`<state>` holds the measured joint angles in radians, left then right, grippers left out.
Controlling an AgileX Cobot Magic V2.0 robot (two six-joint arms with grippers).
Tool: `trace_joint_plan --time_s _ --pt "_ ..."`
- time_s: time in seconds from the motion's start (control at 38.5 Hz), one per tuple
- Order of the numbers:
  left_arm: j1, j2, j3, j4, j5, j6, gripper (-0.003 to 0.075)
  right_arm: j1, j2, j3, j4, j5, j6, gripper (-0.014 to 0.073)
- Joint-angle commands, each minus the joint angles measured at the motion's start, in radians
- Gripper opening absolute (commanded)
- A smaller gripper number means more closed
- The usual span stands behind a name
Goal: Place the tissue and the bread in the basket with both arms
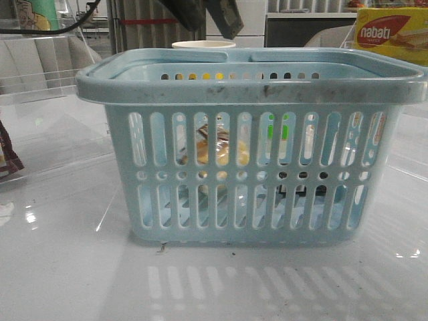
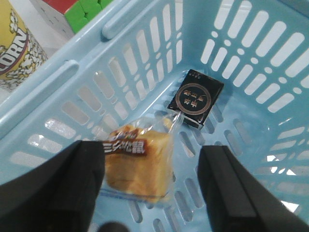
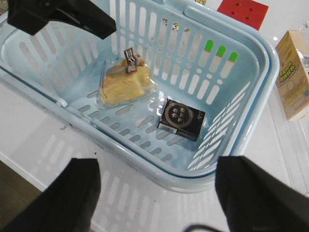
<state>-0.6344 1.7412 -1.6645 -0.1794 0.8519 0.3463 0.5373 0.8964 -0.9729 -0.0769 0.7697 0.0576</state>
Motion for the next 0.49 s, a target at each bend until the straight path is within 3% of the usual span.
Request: trace_joint_plan --time_s 0.0,0.21,0.47 --pt "-0.009 -0.096 -0.029 -0.023 -0.063 0.001 0.0508 0.0 -0.01 -0.026 -0.009 -0.065 -0.004 0.0594" --pt "-0.009 -0.224 -0.005 -0.021 -0.031 0.001 0.0507 0.0 -0.01 -0.026 -0.009 -0.065 -0.004 0.0594" --pt "-0.009 -0.459 0.181 -0.021 -0.028 0.001 0.0507 0.0 -0.01 -0.026 -0.009 -0.065 -0.004 0.0594"
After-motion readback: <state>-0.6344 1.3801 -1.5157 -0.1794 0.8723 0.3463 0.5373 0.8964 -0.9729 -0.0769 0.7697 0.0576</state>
